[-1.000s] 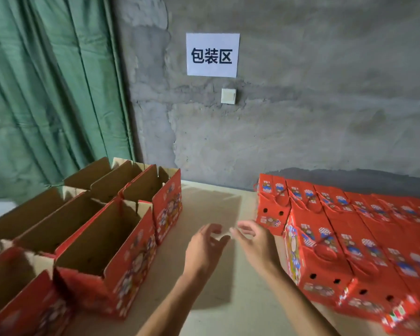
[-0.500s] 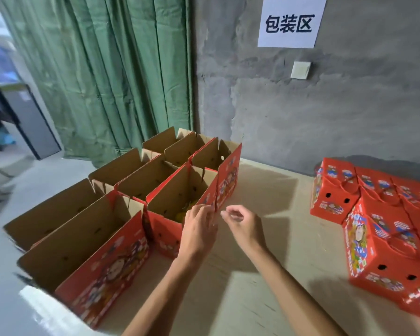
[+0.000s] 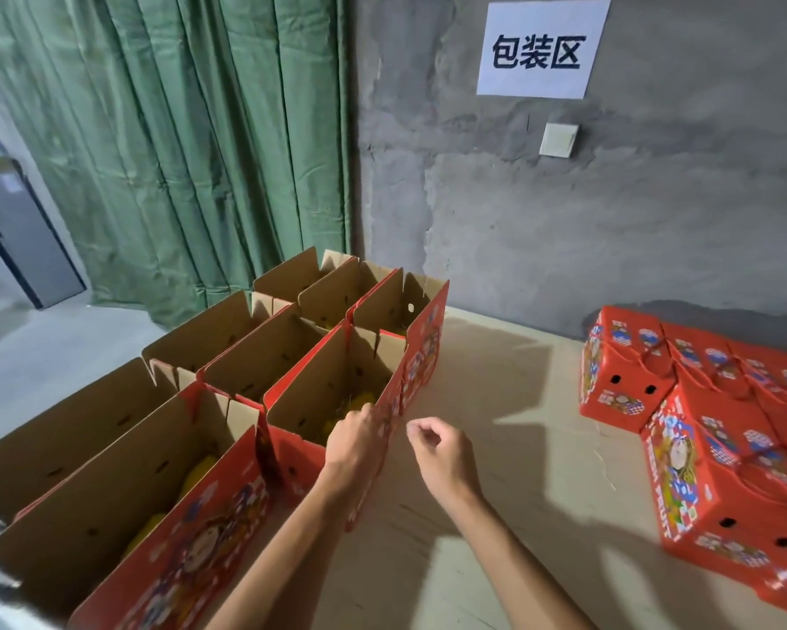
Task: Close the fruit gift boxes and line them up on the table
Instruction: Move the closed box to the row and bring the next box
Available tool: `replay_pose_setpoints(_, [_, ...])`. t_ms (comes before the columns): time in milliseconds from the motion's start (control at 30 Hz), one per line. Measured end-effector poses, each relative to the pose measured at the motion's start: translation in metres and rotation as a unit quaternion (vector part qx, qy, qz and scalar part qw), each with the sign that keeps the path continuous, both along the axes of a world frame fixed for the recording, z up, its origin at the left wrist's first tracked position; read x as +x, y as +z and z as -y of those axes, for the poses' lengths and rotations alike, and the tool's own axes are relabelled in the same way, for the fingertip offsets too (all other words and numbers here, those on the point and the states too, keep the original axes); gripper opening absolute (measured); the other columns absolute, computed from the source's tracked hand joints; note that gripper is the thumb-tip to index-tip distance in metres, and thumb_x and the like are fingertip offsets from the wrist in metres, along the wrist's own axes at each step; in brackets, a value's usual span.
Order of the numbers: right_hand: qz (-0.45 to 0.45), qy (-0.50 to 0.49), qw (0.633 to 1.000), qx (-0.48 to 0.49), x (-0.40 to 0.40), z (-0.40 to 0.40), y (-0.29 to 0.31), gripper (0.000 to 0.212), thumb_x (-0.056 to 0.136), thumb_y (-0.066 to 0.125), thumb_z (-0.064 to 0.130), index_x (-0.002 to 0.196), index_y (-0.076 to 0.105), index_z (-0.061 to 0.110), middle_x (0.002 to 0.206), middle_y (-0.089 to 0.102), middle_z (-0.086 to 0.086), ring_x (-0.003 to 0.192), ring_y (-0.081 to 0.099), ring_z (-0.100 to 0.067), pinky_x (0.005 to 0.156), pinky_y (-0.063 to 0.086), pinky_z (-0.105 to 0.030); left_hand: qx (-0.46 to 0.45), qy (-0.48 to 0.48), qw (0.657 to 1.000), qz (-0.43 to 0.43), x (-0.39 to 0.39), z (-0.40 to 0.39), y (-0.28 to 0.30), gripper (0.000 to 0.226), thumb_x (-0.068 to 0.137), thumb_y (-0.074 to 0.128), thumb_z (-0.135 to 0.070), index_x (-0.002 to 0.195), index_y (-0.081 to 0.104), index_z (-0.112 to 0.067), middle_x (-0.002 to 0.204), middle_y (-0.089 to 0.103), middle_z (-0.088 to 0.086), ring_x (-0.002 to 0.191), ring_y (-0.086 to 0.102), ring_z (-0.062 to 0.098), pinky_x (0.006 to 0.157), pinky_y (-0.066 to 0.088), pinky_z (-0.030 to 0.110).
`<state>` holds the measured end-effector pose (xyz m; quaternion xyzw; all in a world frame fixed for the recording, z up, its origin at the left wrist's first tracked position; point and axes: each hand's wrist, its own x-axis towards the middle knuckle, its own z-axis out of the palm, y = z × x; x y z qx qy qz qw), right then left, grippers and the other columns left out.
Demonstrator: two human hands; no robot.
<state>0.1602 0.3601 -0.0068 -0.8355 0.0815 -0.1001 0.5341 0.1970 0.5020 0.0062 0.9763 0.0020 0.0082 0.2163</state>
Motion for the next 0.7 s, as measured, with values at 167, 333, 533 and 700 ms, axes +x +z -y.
replay_pose_setpoints(167, [-0.008,-0.019,1.0,0.002,-0.004,0.013,0.001,0.013,0.093,0.069,0.027,0.081,0.071,0.029,0.079,0.073,0.009,0.073,0.062,0.003,0.062,0.042,-0.005,0.007,-0.027,1.0,-0.014,-0.007,0.006,0.002,0.025,0.101,0.057,-0.025,0.12,0.066,-0.011,0.106,0.072,0.012,0.091,0.071,0.032,0.076,0.058,0.038])
replay_pose_setpoints(333, [-0.01,-0.025,1.0,0.005,-0.015,0.029,0.006,0.009,0.094,0.066,0.027,0.091,0.074,0.029,0.089,0.074,0.012,0.084,0.066,-0.003,0.066,0.042,-0.003,-0.009,-0.051,0.999,0.012,-0.044,0.018,0.008,0.029,0.102,0.053,-0.037,0.104,0.071,-0.014,0.095,0.072,0.011,0.089,0.069,0.037,0.067,0.043,0.033])
replay_pose_setpoints(533, [0.026,-0.06,0.996,-0.061,-0.035,0.057,0.01,0.014,0.093,0.066,0.014,0.101,0.077,0.015,0.113,0.07,0.0,0.11,0.062,-0.012,0.09,0.041,-0.015,-0.038,-0.121,0.991,0.034,-0.089,0.042,0.004,0.021,0.098,0.054,-0.029,0.084,0.062,-0.016,0.075,0.064,0.001,0.063,0.051,0.026,0.06,0.036,0.031])
replay_pose_setpoints(700, [0.034,-0.093,0.987,-0.127,-0.062,0.097,0.012,0.017,0.093,0.068,0.018,0.108,0.075,0.01,0.137,0.061,-0.009,0.135,0.05,-0.022,0.111,0.037,-0.029,-0.073,-0.172,0.982,0.039,-0.12,0.075,-0.001,0.018,0.095,0.049,-0.026,0.078,0.053,-0.021,0.065,0.057,-0.004,0.062,0.053,0.029,0.055,0.036,0.032])
